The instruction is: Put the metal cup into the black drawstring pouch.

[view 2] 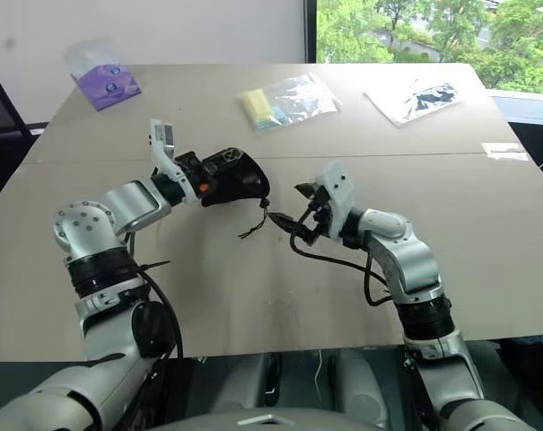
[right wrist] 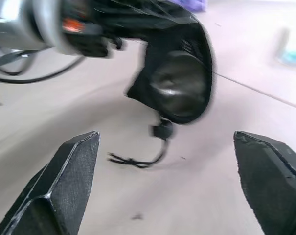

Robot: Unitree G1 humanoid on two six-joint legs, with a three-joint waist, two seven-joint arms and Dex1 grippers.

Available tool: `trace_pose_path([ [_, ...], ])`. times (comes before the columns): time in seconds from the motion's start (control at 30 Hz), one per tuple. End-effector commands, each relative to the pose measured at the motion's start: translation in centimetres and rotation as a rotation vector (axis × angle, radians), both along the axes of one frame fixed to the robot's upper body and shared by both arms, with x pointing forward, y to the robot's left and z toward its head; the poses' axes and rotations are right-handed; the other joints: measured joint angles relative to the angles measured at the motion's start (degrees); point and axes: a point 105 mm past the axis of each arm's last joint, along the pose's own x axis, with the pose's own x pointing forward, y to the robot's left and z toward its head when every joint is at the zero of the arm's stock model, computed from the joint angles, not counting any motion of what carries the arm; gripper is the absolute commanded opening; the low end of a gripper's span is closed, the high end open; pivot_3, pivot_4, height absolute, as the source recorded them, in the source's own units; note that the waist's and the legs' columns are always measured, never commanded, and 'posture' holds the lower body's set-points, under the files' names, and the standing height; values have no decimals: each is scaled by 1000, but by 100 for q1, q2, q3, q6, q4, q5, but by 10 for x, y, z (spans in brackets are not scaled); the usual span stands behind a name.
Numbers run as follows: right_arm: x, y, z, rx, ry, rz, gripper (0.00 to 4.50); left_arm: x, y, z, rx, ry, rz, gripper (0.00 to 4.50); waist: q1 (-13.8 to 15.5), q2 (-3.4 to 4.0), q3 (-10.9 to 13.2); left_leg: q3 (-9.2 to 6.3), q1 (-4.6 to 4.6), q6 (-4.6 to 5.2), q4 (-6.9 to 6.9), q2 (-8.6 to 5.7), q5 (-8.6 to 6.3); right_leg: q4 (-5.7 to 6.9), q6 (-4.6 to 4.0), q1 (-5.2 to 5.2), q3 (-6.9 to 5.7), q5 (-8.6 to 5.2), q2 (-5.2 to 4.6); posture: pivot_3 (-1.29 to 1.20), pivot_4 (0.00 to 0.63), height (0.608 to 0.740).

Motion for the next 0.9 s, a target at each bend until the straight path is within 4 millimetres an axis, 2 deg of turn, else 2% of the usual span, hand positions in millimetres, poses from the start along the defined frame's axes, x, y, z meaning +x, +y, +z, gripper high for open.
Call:
trace_pose_path([
  [0.03,7,18,2,24,-22,13,4469,-1,1,16,-12,-58,-18,0,-5,0,0,2,0,0,0,0,0,0,0,-1,1,0,0,0,150,740],
  [0.1,7,31,-1,62,15,44,4469,-1,1,18,-7,-65,-22,0,-23,0,0,2,0,0,0,0,0,1,0,-2,2,0,1,0,150,740],
  [0.23,18,47,-8,51,39,24,4469,-1,3,22,-6,-78,-14,0,-22,1,0,0,-1,0,-1,1,0,1,0,-3,0,0,1,0,150,740],
  [0.4,21,64,-10,107,85,46,4469,-2,5,27,-9,-97,3,0,-8,0,0,-2,-2,0,1,0,0,1,0,-2,-2,0,-1,0,150,740],
  [0.57,18,76,-17,104,100,73,2244,-2,9,31,-12,-111,26,0,-15,1,0,-2,-2,0,0,0,0,1,0,-3,-1,0,-1,0,150,740],
  [0.63,19,75,-17,115,94,62,1407,-3,10,33,-13,-120,33,0,-16,0,0,-2,-2,0,0,0,0,1,0,-3,-1,0,-1,0,150,740],
  [0.7,21,71,-14,115,70,50,315,-3,13,36,-22,-129,50,0,-16,0,0,-2,-2,-1,-1,0,0,1,0,-3,0,0,-1,0,150,740],
  [0.73,22,67,-12,113,59,38,44,-4,13,36,-27,-132,57,0,-16,1,0,-2,-2,0,0,0,0,1,0,-3,0,0,-2,0,150,740],
  [0.83,25,50,-5,85,6,2,44,-6,14,36,-36,-140,71,0,-9,0,0,-2,-2,0,0,0,0,1,0,-3,0,0,-3,0,150,740],
  [0.9,31,28,3,8,-75,-51,44,-9,13,34,-25,-164,87,0,-1,1,0,-3,-4,0,0,0,0,1,0,-3,1,0,-4,0,150,740],
])
